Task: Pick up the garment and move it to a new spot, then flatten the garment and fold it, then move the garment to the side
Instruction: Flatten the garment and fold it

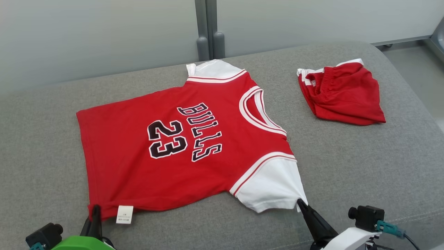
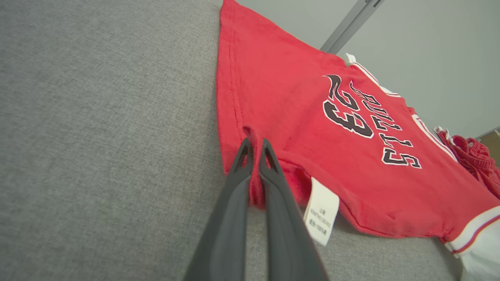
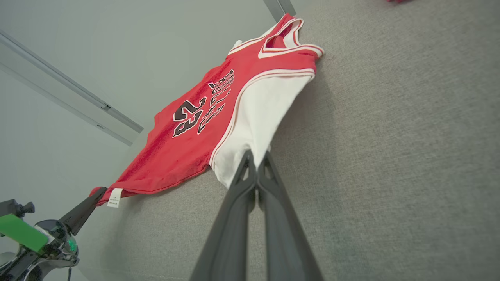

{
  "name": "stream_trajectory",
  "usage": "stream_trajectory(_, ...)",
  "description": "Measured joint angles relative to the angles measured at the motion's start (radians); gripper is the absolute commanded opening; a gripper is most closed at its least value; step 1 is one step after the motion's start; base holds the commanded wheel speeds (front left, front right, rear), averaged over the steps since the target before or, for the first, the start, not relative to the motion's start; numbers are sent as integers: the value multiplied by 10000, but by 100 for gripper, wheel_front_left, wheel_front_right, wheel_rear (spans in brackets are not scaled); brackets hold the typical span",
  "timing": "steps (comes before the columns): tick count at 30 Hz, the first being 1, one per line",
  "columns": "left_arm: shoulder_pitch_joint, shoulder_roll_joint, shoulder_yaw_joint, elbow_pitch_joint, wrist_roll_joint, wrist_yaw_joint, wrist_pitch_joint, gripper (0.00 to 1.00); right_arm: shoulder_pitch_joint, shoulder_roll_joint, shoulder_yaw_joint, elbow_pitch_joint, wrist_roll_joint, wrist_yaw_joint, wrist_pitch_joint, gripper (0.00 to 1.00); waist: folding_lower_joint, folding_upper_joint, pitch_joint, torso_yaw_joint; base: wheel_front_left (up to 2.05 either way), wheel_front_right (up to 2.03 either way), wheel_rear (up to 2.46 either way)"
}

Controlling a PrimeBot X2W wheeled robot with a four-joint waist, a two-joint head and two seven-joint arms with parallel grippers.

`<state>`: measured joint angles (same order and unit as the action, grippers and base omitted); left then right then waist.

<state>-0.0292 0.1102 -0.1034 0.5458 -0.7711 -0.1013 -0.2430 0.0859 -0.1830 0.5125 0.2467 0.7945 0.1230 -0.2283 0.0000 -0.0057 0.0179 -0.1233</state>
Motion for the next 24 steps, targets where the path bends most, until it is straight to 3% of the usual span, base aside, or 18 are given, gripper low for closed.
stream_trajectory(13, -4, -29, 59, 385, 50, -42, -56, 0, -117, 17, 81, 1421, -29, 2, -4, 0, 0, 0, 12, -81, 0, 0, 0)
stream_trajectory(16, -4, -19, 127, 499, 50, -44, -58, 5, -175, 134, 92, 1542, -15, 2, -15, 0, 0, 0, 19, 32, 0, 0, 0)
stream_trajectory(17, -4, -19, 144, 531, 50, -52, -58, 15, -175, 192, 104, 1590, -15, 2, -17, 0, 0, 0, 19, 72, 0, 0, 0)
stream_trajectory(18, -4, -19, 144, 531, 50, -52, -58, 40, -175, 192, 104, 1590, -15, 2, -17, 0, 0, 0, 19, 72, 0, 0, 0)
stream_trajectory(19, -4, -19, 150, 566, 50, -54, -58, 78, -176, 236, 117, 1639, -13, 2, -23, 15, 0, 0, 17, 112, 0, 0, 0)
stream_trajectory(20, -4, -21, 155, 602, 50, -54, -58, 100, -176, 257, 140, 1684, -13, 2, -46, 28, 0, 0, 14, 150, 0, 0, 0)
stream_trajectory(21, -4, -25, 157, 625, 50, -54, -58, 100, -176, 257, 153, 1718, -13, 2, -46, 40, 0, 0, 9, 187, 0, 0, 0)
stream_trajectory(23, -2, -36, 238, 650, 42, -54, -58, 100, -175, 245, 199, 1787, -13, 2, -59, 49, 0, 0, -3, 256, 0, 0, 0)
stream_trajectory(24, 7, -42, 347, 656, 15, -54, -58, 100, -176, 234, 257, 1810, -13, 2, -61, 65, 0, 0, -10, 280, 0, 0, 0)
